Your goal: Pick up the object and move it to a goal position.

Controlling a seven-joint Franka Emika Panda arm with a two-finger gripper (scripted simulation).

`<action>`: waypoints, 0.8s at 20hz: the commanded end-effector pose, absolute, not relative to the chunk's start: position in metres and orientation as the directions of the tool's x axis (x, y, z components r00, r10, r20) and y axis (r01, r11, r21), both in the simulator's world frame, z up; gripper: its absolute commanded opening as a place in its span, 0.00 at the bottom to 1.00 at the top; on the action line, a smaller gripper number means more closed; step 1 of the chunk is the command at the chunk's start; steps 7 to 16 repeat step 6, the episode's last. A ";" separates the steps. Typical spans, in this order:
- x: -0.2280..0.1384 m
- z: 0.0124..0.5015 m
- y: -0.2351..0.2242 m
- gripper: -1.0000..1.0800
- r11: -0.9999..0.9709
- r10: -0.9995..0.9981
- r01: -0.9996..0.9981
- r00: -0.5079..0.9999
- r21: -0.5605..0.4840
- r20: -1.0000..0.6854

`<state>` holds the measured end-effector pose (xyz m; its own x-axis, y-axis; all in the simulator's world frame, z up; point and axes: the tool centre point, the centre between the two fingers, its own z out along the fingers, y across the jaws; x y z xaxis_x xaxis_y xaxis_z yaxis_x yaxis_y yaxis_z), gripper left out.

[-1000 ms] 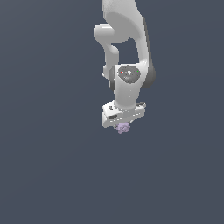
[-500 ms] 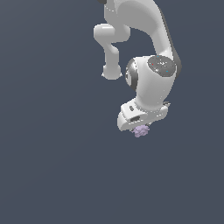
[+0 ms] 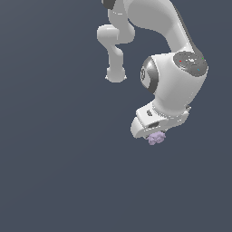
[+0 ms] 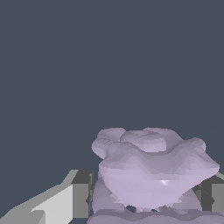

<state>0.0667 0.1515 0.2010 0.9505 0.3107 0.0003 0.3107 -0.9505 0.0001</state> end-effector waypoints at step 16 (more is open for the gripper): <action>0.072 0.205 0.157 0.00 -0.951 0.311 0.311 0.951 0.000 0.000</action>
